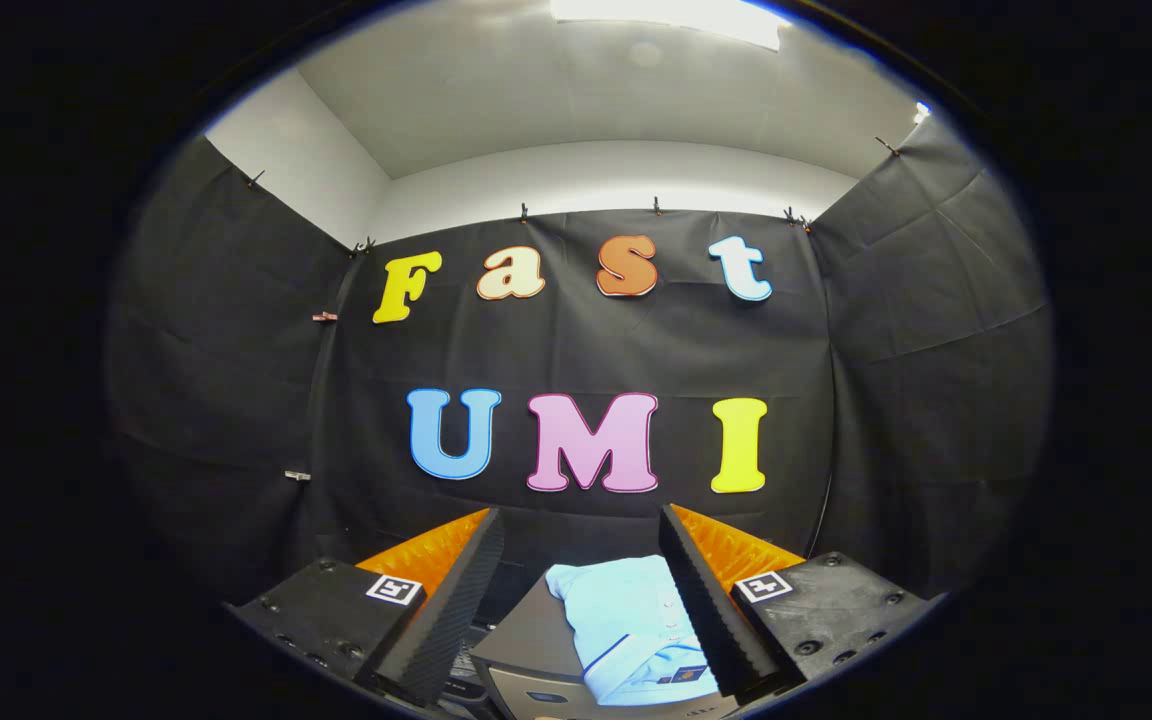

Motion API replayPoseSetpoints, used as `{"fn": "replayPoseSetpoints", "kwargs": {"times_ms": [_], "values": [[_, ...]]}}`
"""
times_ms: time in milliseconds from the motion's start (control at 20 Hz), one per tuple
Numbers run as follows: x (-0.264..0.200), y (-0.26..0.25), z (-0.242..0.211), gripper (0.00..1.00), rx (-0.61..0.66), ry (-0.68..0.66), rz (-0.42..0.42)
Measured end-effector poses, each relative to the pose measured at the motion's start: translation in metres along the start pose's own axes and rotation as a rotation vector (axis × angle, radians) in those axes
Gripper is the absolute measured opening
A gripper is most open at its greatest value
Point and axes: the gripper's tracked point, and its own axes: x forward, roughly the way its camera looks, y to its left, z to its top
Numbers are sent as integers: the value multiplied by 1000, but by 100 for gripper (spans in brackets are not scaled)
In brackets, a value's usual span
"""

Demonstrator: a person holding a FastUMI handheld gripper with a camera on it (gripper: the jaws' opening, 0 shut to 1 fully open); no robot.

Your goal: Put the clothes into the washing machine and then close the washing machine lid.

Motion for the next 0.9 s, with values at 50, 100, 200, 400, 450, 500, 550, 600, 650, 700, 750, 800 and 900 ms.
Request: {"fn": "replayPoseSetpoints", "kwargs": {"times_ms": [50,100,200,400,450,500,550,600,650,700,750,800,900], "values": [[3,-1,-1,98,3,2,-1],[5,-1,-1,98,8,3,1],[11,-6,1,98,11,5,-8],[27,-19,8,98,8,-3,-32],[31,-24,10,98,2,0,-38],[36,-27,10,98,-4,9,-44],[42,-29,10,98,-10,19,-46],[47,-32,11,98,-15,27,-49],[55,-35,11,98,-17,37,-53],[63,-39,10,98,-18,48,-58],[71,-43,8,98,-17,64,-63],[79,-46,5,97,-15,82,-67],[96,-55,-2,98,-6,126,-79]]}}
